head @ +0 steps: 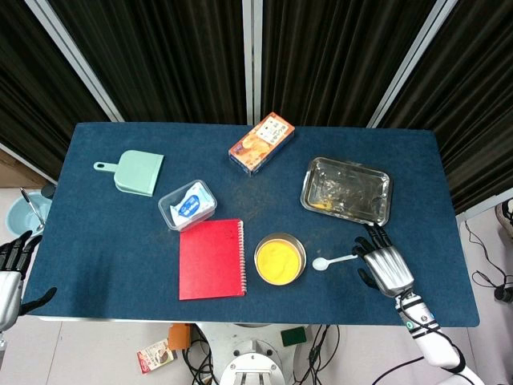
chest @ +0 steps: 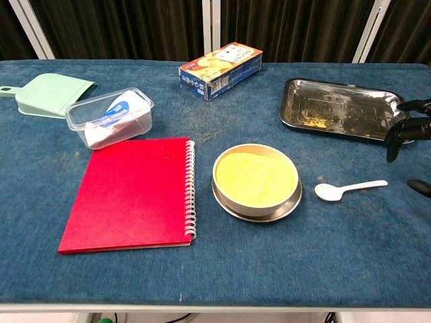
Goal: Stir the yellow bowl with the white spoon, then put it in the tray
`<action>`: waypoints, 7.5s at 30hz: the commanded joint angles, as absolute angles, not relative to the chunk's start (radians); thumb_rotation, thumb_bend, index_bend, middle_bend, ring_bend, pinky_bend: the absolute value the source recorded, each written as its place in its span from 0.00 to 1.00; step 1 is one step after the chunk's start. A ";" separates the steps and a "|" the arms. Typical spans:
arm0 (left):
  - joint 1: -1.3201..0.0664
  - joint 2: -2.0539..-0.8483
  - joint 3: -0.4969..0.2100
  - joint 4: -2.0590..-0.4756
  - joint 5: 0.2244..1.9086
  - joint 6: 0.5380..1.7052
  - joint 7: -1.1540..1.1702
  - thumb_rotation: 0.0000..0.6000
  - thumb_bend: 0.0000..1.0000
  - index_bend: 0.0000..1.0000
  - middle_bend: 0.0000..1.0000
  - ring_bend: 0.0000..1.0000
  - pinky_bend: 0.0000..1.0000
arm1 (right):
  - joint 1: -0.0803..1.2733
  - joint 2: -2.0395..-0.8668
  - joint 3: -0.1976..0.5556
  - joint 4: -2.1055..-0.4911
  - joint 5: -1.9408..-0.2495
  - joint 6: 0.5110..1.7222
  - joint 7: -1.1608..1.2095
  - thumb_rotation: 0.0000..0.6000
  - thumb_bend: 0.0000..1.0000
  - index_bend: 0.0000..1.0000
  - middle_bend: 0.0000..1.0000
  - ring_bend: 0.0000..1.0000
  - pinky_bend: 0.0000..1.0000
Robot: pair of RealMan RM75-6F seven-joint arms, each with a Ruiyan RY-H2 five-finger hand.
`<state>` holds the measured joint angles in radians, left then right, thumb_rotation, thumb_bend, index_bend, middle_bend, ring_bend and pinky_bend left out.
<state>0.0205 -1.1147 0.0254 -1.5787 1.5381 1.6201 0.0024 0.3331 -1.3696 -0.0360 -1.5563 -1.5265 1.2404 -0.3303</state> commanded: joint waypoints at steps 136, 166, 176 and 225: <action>0.075 -1.163 0.005 -1.490 1.558 1.638 -0.088 1.00 0.12 0.07 0.05 0.08 0.12 | 0.797 -1.376 0.076 -1.769 -1.384 0.934 -1.015 1.00 0.49 0.63 0.30 0.01 0.00; 0.082 -1.187 0.011 -1.463 1.550 1.624 -0.094 1.00 0.12 0.07 0.05 0.08 0.12 | 0.992 -1.451 -0.028 -1.746 -1.291 0.844 -1.565 1.00 0.50 0.68 0.34 0.02 0.00; 0.080 -1.191 0.011 -1.458 1.552 1.621 -0.100 1.00 0.11 0.07 0.05 0.08 0.12 | 0.930 -1.494 -0.049 -1.728 -1.321 0.934 -1.419 1.00 0.51 0.69 0.34 0.03 0.00; 0.097 -1.196 0.011 -1.494 1.555 1.648 -0.023 1.00 0.12 0.07 0.05 0.08 0.12 | 0.819 -1.464 0.046 -1.662 -1.640 0.943 -1.767 1.00 0.49 0.75 0.37 0.11 0.00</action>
